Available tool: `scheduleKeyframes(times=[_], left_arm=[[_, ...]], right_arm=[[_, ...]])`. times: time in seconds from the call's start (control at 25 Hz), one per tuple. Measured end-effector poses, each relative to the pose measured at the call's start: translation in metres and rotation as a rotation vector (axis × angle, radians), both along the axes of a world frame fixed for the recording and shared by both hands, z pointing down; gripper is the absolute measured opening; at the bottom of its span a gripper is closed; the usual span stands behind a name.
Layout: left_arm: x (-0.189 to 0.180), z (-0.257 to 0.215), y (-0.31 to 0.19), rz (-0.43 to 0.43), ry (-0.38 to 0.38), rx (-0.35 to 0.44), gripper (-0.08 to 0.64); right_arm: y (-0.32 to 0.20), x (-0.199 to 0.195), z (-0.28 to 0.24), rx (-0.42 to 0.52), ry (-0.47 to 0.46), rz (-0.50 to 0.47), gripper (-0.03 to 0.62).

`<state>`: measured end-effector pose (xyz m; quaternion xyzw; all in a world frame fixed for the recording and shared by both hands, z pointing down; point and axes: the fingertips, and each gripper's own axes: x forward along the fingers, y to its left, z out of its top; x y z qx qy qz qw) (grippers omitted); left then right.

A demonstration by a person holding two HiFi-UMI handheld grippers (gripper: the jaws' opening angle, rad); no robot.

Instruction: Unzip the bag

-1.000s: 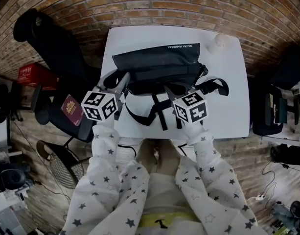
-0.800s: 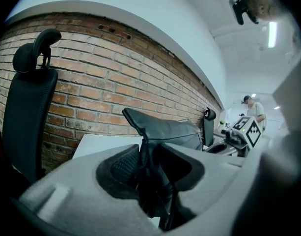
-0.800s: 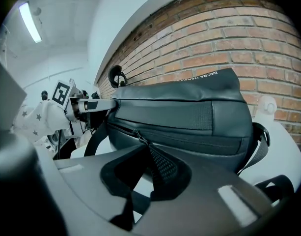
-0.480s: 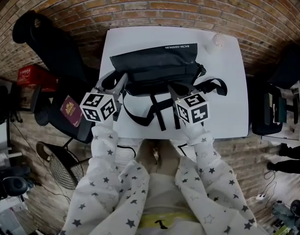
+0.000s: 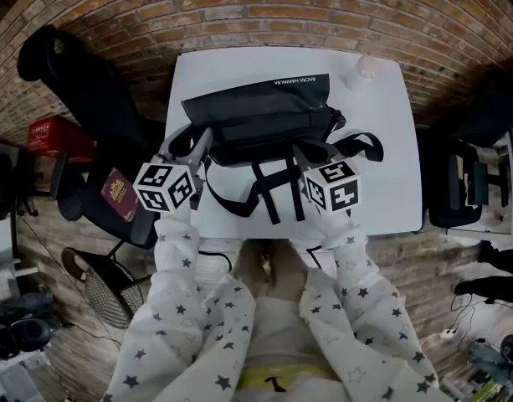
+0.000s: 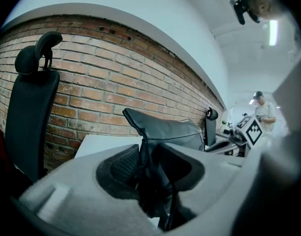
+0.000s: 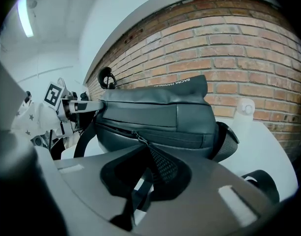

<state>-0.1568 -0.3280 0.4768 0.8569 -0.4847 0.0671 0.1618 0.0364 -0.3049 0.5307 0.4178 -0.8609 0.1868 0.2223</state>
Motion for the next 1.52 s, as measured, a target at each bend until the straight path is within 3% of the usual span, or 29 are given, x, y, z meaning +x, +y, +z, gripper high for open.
scheduleKeyframes(times=[0.36,0.6,1.52], left_arm=[[-0.001,0.0,-0.001,-0.011,-0.002,0.0,0.132],[-0.002,0.001,-0.002,-0.026,-0.007,0.002,0.132],[-0.007,0.004,-0.005,-0.067,-0.013,-0.002,0.133]], right_arm=[[-0.001,0.001,-0.002,0.012,0.02,0.02,0.017],[-0.005,0.023,0.002,-0.004,0.021,0.118,0.015],[-0.013,0.065,0.001,0.001,0.047,0.28,0.017]])
